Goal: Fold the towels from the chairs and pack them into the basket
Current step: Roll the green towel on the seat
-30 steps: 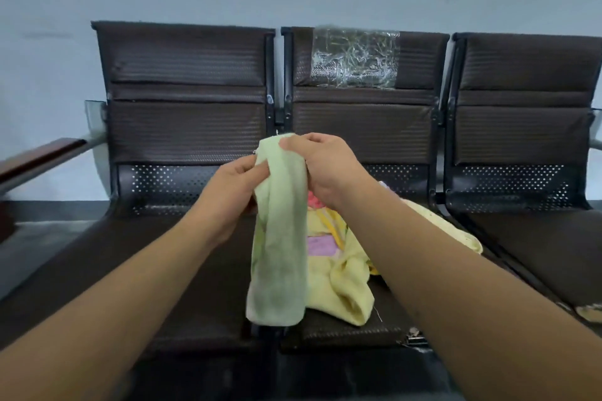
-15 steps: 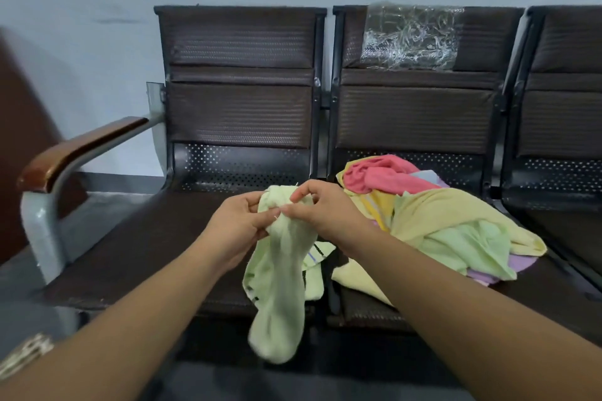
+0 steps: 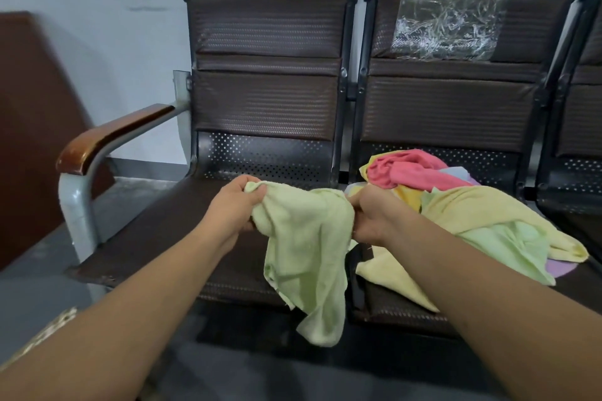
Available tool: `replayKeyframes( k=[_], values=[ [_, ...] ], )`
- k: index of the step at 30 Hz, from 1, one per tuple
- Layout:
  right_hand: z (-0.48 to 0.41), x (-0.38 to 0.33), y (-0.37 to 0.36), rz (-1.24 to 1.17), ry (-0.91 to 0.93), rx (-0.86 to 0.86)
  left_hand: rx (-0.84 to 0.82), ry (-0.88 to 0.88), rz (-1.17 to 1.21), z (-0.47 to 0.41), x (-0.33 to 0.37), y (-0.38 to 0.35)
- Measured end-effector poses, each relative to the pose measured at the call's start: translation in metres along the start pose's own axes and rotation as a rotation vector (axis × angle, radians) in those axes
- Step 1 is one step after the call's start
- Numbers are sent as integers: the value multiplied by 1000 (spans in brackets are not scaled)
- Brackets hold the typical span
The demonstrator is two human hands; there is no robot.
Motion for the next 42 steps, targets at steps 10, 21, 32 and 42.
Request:
replayKeyframes(
  k=[10, 21, 32, 42],
  values=[
    [-5, -4, -5, 884, 77, 79, 33, 72, 59, 7, 7, 11],
    [-7, 3, 28, 558, 68, 188, -226, 133, -774, 4, -4, 57],
    [0, -1, -22, -19, -1, -17, -273, 588, 463, 25, -44, -3],
    [-18, 0, 19, 244, 37, 342, -301, 519, 343, 31, -14, -7]
  ],
)
Point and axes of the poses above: each hand's wrist, its own z-axis away from the middle knuckle, its own y-axis out of the back of the hand, x = y × z, the point moved 6 cm from there along -z, towards the middle knuckle, and after that the axes turned 8 degrees about z, right-handed, at the moved point
